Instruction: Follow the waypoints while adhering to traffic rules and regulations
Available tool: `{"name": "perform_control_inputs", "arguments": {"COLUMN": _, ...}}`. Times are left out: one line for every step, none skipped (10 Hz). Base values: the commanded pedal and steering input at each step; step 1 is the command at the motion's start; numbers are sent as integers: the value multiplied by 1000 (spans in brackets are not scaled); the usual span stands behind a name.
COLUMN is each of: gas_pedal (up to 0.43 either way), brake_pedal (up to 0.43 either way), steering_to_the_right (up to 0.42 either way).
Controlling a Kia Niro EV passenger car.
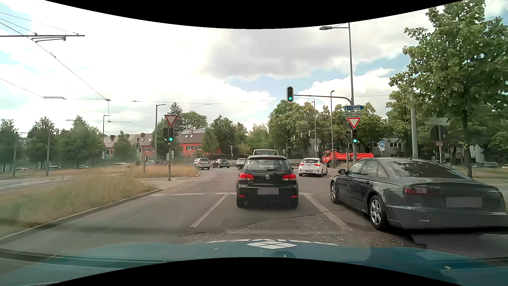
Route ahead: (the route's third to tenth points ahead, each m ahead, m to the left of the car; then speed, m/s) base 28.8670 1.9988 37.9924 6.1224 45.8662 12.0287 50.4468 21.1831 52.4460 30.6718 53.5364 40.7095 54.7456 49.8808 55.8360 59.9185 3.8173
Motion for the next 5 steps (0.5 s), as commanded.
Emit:
{"name": "perform_control_inputs", "arguments": {"gas_pedal": 118, "brake_pedal": 0, "steering_to_the_right": 0}}
{"name": "perform_control_inputs", "arguments": {"gas_pedal": 118, "brake_pedal": 0, "steering_to_the_right": 0}}
{"name": "perform_control_inputs", "arguments": {"gas_pedal": 118, "brake_pedal": 0, "steering_to_the_right": 1}}
{"name": "perform_control_inputs", "arguments": {"gas_pedal": 118, "brake_pedal": 0, "steering_to_the_right": 1}}
{"name": "perform_control_inputs", "arguments": {"gas_pedal": 118, "brake_pedal": 0, "steering_to_the_right": 1}}
